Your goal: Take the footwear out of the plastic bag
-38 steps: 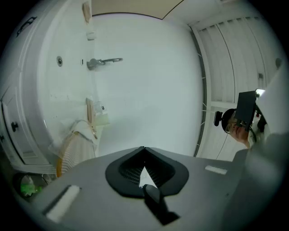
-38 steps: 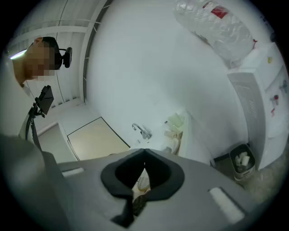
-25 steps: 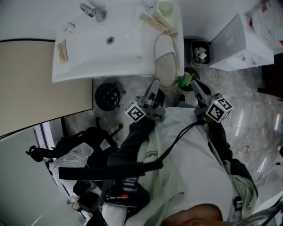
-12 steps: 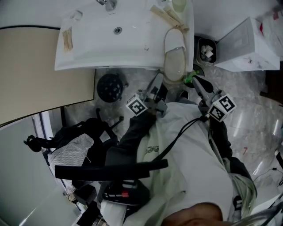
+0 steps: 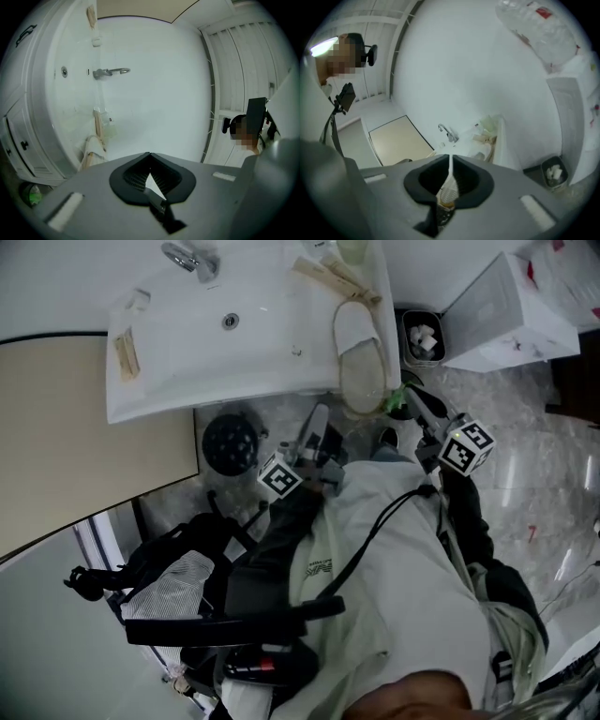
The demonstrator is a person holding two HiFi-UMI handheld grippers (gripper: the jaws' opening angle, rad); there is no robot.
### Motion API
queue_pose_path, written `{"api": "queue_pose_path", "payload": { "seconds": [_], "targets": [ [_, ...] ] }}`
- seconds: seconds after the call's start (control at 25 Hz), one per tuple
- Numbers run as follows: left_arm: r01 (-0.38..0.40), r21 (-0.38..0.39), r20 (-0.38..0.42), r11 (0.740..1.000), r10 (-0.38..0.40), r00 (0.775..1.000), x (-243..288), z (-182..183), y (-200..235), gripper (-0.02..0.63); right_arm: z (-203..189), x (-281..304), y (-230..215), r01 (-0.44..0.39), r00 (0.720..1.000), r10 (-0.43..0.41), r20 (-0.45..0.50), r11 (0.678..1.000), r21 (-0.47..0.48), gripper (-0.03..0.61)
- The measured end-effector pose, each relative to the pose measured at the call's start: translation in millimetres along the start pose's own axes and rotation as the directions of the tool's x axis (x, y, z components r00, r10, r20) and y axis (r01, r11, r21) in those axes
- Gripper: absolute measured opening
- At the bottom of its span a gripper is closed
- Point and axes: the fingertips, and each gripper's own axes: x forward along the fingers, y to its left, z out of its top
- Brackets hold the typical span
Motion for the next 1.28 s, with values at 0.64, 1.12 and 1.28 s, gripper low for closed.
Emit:
{"api": "queue_pose_path", "payload": {
  "seconds": [0.64, 1.12, 1.28],
  "targets": [
    [0.027, -0.090, -0.021, 0.996, -0.029, 0.999, -9, 30, 13, -0.003, -90, 32, -41, 0.166, 0.985, -0.131, -0.114, 0.903, 0.396, 0.283],
    [0.019, -0.117, -0.013, 0.993, -0.021, 1.000, -18, 48, 25, -0.003, -103, 53, -37, 0.194, 0.978, -0.123, -0.170, 0.839, 0.509, 0.278],
    [0.025, -0.121, -0.016, 0.992, -0.027, 0.999, -15, 46, 25, -0.003, -98, 66, -19, 0.118, 0.985, -0.024, -0.172, 0.821, 0.559, 0.263]
  ]
}}
